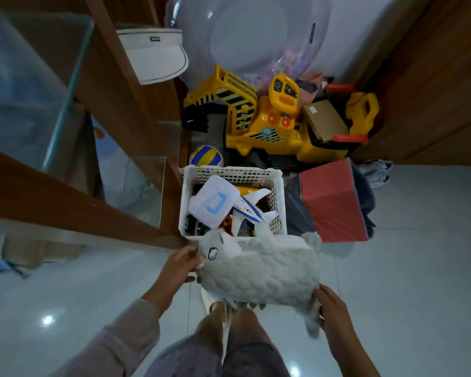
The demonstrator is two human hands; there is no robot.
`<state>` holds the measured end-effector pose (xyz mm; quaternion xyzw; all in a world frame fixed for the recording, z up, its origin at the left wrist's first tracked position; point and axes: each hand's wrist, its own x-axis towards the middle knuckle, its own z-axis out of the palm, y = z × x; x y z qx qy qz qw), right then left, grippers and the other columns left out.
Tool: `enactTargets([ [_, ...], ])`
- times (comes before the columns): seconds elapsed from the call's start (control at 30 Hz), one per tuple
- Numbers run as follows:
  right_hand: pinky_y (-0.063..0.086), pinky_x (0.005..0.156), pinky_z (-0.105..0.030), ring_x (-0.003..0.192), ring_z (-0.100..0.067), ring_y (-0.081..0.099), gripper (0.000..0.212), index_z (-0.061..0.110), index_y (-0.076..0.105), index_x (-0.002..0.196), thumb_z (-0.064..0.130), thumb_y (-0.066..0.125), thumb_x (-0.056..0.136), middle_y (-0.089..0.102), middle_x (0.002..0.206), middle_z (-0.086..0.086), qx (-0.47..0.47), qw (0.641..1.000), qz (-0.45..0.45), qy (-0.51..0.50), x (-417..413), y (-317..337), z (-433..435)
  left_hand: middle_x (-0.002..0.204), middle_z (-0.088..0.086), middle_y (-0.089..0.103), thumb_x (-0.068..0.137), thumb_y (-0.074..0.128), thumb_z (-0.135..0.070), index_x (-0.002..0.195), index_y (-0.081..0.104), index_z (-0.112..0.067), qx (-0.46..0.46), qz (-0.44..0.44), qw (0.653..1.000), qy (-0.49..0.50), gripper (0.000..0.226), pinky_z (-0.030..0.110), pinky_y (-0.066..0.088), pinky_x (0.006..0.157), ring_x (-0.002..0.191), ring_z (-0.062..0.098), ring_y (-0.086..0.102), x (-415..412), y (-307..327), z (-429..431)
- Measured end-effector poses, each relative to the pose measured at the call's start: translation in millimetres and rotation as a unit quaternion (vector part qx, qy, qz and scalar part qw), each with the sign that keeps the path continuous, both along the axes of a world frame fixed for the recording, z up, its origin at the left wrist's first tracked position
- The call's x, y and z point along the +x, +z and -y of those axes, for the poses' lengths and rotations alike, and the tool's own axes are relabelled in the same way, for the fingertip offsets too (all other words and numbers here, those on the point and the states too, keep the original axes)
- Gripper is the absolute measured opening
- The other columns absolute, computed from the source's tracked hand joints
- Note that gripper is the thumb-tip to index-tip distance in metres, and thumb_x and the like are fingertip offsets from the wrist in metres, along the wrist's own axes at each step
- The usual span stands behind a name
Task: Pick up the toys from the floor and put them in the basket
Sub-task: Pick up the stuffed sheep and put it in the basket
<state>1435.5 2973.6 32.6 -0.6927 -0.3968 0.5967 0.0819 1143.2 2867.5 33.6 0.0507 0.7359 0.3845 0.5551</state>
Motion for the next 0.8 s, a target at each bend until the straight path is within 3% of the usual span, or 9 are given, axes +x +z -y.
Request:
enactTargets([
  [0.07,0.047,0.084,-0.041,0.091,-0.026,0.059,0.015,0.015,0.06,0.102,0.02,0.05,0.092,0.064,0.096,-0.008,-0.024,1.0,0.015,0.012,-12,-23,-19,0.101,0.008,0.063,0.09,0.055,-0.015,0.111,0.061,-0.012,-0.029,0.0,0.999,0.014,0.022,0.046,0.05,0.091,0.092,0.025,0.059,-6,-21,-11],
  [0.2,0.042,0.08,-0.035,0.089,-0.023,0.055,0.01,0.014,0.057,0.095,0.017,0.048,0.093,0.06,0.094,-0.008,-0.079,0.995,0.041,0.038,-48,-78,-61,0.105,0.011,0.062,0.088,0.056,-0.015,0.109,0.061,-0.016,-0.06,0.06,0.991,0.107,0.021,0.031,0.052,0.07,0.086,0.023,0.058,-22,-72,-35],
  [0.27,0.041,0.079,-0.035,0.084,-0.023,0.055,0.01,0.011,0.057,0.093,0.017,0.048,0.091,0.058,0.09,-0.008,-0.094,0.992,0.06,0.058,-66,-111,-89,0.107,0.01,0.06,0.088,0.057,-0.019,0.117,0.059,-0.015,-0.076,0.089,0.983,0.139,0.028,0.028,0.049,0.066,0.089,0.023,0.057,-31,-105,-49],
  [0.37,0.042,0.079,-0.035,0.075,-0.022,0.055,0.01,0.011,0.056,0.092,0.016,0.049,0.088,0.058,0.088,-0.007,-0.102,0.987,0.074,0.095,-93,-170,-134,0.106,0.007,0.057,0.09,0.056,-0.02,0.113,0.058,-0.018,-0.082,0.1,0.975,0.182,0.024,0.027,0.047,0.065,0.084,0.019,0.055,-46,-160,-74],
  [0.47,0.041,0.081,-0.035,0.089,-0.022,0.05,0.007,0.011,0.053,0.093,0.015,0.049,0.089,0.054,0.098,-0.008,-0.099,0.982,0.081,0.14,-118,-233,-171,0.109,0.007,0.054,0.092,0.052,-0.015,0.129,0.051,-0.013,-0.102,0.083,0.973,0.191,0.037,0.025,0.046,0.063,0.079,0.016,0.053,-64,-225,-100],
  [0.6,0.042,0.08,-0.037,0.094,-0.024,0.053,0.01,0.016,0.056,0.085,0.012,0.049,0.09,0.056,0.099,-0.008,-0.149,0.972,0.086,0.16,-154,-308,-194,0.107,0.008,0.053,0.093,0.049,-0.01,0.129,0.052,-0.013,-0.139,0.07,0.971,0.182,0.037,0.029,0.047,0.069,0.086,0.021,0.053,-91,-305,-121],
  [0.73,0.046,0.073,-0.035,0.086,-0.025,0.057,0.013,0.01,0.057,0.098,0.009,0.048,0.088,0.06,0.089,-0.008,-0.177,0.968,0.066,0.166,-186,-372,-192,0.105,0.012,0.055,0.093,0.045,-0.008,0.119,0.058,-0.017,-0.155,-0.026,0.977,0.145,0.031,0.031,0.046,0.06,0.09,0.025,0.052,-128,-378,-136],
  [0.8,0.043,0.078,-0.032,0.087,-0.021,0.055,0.02,0.008,0.063,0.102,0.006,0.051,0.086,0.059,0.096,-0.007,-0.163,0.959,0.073,0.218,-197,-400,-186,0.098,0.011,0.061,0.093,0.044,-0.006,0.124,0.058,-0.015,-0.167,-0.059,0.975,0.132,0.036,0.025,0.048,0.053,0.08,0.024,0.054,-143,-408,-138],
])
